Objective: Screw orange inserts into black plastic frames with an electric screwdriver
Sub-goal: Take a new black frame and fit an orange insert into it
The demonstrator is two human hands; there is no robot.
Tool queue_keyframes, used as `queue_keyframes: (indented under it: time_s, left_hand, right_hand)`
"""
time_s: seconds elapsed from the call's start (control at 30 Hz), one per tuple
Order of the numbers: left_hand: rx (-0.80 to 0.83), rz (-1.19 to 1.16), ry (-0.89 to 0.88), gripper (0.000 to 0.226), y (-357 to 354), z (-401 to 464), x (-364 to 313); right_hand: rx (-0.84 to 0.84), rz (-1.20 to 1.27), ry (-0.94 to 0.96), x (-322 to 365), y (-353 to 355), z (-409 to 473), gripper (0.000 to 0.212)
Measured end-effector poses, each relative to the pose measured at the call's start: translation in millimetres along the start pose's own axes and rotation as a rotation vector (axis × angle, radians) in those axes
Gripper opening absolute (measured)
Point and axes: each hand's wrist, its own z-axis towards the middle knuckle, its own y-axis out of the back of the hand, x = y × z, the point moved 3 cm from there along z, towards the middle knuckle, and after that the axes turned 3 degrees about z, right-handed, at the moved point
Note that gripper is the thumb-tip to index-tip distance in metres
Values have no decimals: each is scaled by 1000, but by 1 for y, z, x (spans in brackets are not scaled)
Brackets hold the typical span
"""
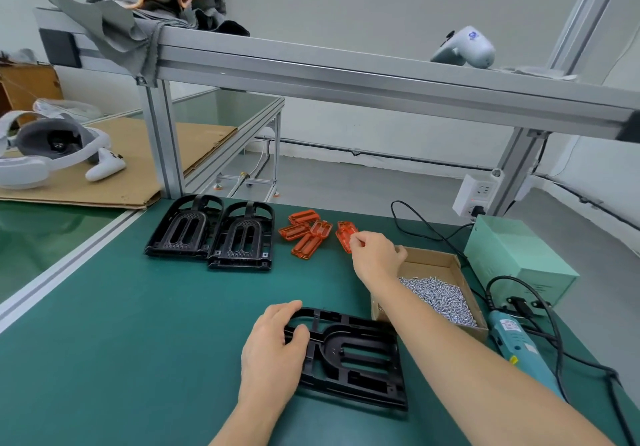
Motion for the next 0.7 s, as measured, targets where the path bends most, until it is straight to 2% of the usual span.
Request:
queue_keyframes:
  time_s: [0.1,0.23,0.3,0.5,0.6,0.7]
  left_hand:
    - [-1,-5,0,36,0,0,0]
    - [-10,6,-20,37,0,0,1]
    - [-7,-5,-22,38,0,1,2]
    - [16,28,-35,39,5,1,0]
    - [-56,124,-152,34,11,-1,-9]
    - [-78,8,-262,29,13,-7,-25]
  right_hand:
    - [2,280,6,0,19,-11,24]
    - [152,763,-91,-4,40,-44,16]
    - [224,919,-132,-11,51,-64,17]
    - [306,954,-53,-41,77,-107,16]
    - [334,928,-23,-51,86,-120,16]
    - [398,897,18,-56,94,-129,15]
